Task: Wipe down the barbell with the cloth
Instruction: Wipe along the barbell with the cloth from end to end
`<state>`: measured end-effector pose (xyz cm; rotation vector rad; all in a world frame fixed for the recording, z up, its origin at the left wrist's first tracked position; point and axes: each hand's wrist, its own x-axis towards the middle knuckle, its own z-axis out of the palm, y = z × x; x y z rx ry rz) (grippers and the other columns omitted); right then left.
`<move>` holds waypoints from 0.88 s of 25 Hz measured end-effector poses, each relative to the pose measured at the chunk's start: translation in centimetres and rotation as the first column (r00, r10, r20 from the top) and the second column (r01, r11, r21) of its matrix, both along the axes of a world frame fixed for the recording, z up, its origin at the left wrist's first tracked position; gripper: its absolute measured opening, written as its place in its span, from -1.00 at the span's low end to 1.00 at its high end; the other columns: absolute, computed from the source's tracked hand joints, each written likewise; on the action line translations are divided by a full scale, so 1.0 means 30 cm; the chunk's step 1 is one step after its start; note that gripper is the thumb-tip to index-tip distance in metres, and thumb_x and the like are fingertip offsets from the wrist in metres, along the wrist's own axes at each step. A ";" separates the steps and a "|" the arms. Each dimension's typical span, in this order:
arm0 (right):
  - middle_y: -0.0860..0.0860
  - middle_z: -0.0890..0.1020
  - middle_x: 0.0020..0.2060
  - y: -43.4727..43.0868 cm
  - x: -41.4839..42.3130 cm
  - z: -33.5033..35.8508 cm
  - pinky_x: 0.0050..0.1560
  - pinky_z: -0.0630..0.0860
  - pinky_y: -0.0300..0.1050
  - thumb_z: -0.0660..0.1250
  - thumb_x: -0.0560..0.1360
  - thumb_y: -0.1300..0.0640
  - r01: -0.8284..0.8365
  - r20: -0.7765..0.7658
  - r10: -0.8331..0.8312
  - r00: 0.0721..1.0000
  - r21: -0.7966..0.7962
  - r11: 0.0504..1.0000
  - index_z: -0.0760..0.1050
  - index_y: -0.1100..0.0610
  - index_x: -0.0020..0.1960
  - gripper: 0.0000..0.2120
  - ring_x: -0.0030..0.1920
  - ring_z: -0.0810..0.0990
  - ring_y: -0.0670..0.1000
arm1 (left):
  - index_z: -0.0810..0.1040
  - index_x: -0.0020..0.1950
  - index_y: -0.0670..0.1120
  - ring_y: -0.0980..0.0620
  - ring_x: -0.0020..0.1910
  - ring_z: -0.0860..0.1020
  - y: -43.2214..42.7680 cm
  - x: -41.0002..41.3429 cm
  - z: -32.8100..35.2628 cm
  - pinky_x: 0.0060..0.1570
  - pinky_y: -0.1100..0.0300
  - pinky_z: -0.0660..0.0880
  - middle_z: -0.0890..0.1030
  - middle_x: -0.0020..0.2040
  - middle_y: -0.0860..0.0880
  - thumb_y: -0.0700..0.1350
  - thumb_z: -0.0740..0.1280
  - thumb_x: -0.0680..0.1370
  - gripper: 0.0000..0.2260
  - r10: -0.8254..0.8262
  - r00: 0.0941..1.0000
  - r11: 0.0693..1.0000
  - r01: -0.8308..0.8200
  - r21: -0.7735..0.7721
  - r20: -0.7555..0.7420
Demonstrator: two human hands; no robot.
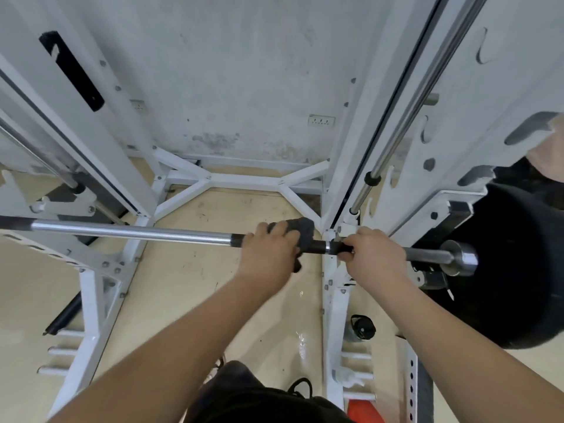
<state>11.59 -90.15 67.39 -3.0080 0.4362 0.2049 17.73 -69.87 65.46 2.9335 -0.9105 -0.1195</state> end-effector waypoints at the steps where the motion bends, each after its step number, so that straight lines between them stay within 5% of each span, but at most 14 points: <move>1: -0.08 0.51 -0.10 -0.003 0.003 -0.001 -0.25 0.38 -0.09 0.30 0.58 -0.03 -0.005 0.008 0.005 1.000 0.006 1.000 0.65 -0.02 0.09 -0.80 -0.03 0.47 0.00 | 0.52 0.28 0.06 -0.13 0.17 0.50 0.039 0.039 -0.002 0.03 -0.04 0.50 0.55 0.30 0.04 0.07 0.18 0.68 -0.76 0.010 1.000 1.000 -0.010 -0.003 -0.008; 5: -0.08 0.53 -0.09 -0.008 -0.012 -0.009 -0.28 0.33 -0.11 0.28 0.60 -0.06 0.018 0.034 -0.018 0.999 0.016 1.000 0.65 -0.04 0.08 -0.80 -0.07 0.42 -0.03 | 0.54 0.19 0.00 -0.15 0.10 0.51 0.049 0.017 -0.002 -0.02 -0.02 0.45 0.58 0.20 0.01 0.02 0.25 0.63 -0.80 0.362 0.928 0.932 -0.362 -0.013 0.091; 10: -0.05 0.50 -0.13 -0.008 -0.010 -0.004 -0.26 0.35 -0.11 0.29 0.61 -0.01 -0.015 0.044 0.015 0.999 0.000 1.000 0.65 0.03 0.04 -0.81 -0.04 0.46 0.02 | 0.56 0.25 0.05 -0.13 0.14 0.52 0.051 0.003 -0.016 -0.02 -0.02 0.53 0.58 0.29 0.07 0.03 0.28 0.62 -0.76 0.047 0.997 0.998 -0.045 -0.038 0.064; 14: -0.02 0.55 -0.09 -0.003 -0.014 -0.003 -0.23 0.41 -0.09 0.29 0.60 0.03 -0.015 0.059 0.015 0.998 -0.002 1.000 0.65 0.05 0.05 -0.82 -0.02 0.49 0.03 | 0.60 0.10 0.00 -0.15 0.00 0.53 0.158 0.046 0.002 -0.16 0.01 0.51 0.66 0.12 0.04 -0.01 0.29 0.61 -0.85 0.413 0.906 0.908 -0.400 -0.124 0.098; 16: -0.01 0.56 -0.08 0.001 -0.014 -0.006 -0.21 0.45 -0.08 0.30 0.61 0.04 -0.028 0.060 0.028 0.998 -0.006 1.000 0.65 0.06 0.06 -0.82 0.01 0.51 0.04 | 0.62 0.01 -0.04 -0.20 -0.04 0.53 0.024 -0.062 -0.002 -0.21 0.02 0.49 0.67 0.13 0.01 -0.08 0.42 0.52 -0.90 0.326 0.945 0.939 -0.323 -0.117 0.010; 19: -0.01 0.56 -0.08 -0.005 -0.005 -0.005 -0.21 0.42 -0.09 0.30 0.61 0.02 -0.037 0.049 0.038 0.998 -0.028 0.999 0.65 0.05 0.05 -0.82 0.01 0.51 0.05 | 0.63 0.09 0.01 -0.15 0.03 0.55 -0.005 -0.071 -0.029 -0.19 0.00 0.56 0.64 0.21 0.09 -0.08 0.42 0.54 -0.86 0.070 0.993 0.988 -0.056 -0.147 0.092; 22: -0.02 0.55 -0.09 -0.005 -0.006 -0.011 -0.21 0.42 -0.08 0.29 0.61 0.01 -0.033 0.042 0.034 0.999 -0.028 0.999 0.65 0.04 0.06 -0.81 -0.02 0.49 0.04 | 0.58 0.17 0.02 -0.13 0.08 0.52 0.098 0.044 -0.005 -0.12 0.00 0.54 0.62 0.20 0.07 -0.03 0.28 0.62 -0.84 0.303 0.952 0.944 -0.294 -0.149 0.041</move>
